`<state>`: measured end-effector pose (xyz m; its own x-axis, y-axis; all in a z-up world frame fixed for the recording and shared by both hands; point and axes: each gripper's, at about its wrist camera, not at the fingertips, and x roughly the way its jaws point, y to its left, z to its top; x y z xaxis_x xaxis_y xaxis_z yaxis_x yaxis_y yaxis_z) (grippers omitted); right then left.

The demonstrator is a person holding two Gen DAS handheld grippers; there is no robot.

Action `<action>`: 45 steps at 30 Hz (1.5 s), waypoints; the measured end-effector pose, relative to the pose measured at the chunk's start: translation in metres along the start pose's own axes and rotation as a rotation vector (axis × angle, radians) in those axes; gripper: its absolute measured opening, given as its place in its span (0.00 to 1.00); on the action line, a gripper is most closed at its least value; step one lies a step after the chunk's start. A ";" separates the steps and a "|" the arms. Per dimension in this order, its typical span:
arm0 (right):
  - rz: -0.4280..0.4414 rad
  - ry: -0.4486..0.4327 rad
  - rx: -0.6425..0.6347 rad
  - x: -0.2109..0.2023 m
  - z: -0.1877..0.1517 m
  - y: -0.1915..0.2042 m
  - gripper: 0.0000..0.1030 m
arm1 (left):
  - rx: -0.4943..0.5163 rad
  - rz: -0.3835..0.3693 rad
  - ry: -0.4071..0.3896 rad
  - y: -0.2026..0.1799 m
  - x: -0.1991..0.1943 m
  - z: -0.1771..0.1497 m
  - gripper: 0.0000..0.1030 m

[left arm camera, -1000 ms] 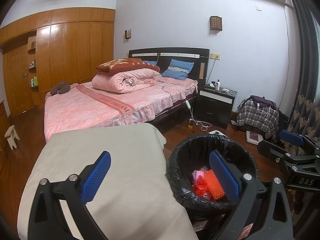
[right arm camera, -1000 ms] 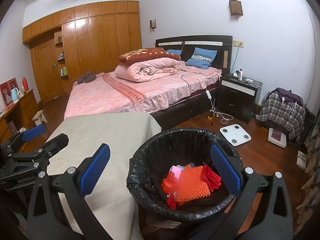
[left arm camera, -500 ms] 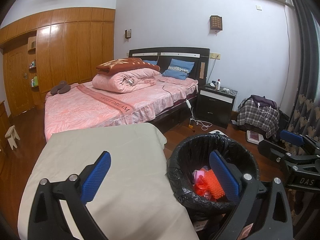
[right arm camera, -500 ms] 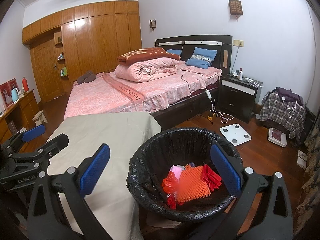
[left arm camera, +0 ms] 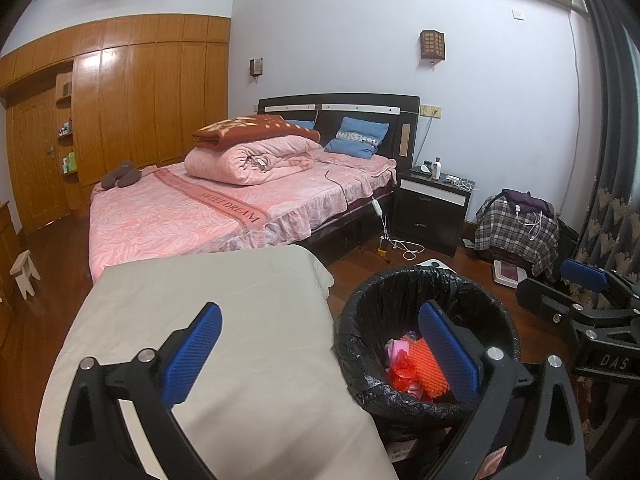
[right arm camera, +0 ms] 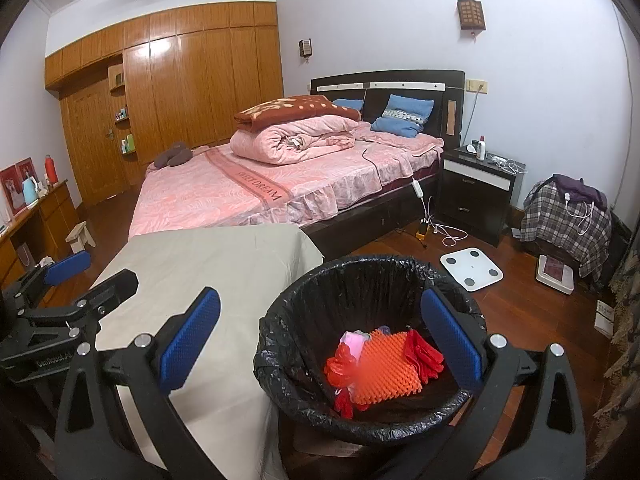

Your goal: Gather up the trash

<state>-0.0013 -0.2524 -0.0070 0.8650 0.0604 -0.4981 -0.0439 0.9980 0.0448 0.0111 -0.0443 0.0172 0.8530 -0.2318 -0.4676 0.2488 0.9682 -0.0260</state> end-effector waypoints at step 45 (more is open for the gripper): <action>0.002 0.003 0.003 -0.001 0.003 -0.001 0.95 | -0.002 0.002 0.005 0.003 0.000 0.002 0.94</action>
<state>-0.0012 -0.2535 -0.0040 0.8632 0.0621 -0.5009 -0.0438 0.9979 0.0483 0.0121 -0.0416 0.0187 0.8509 -0.2297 -0.4724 0.2465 0.9688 -0.0270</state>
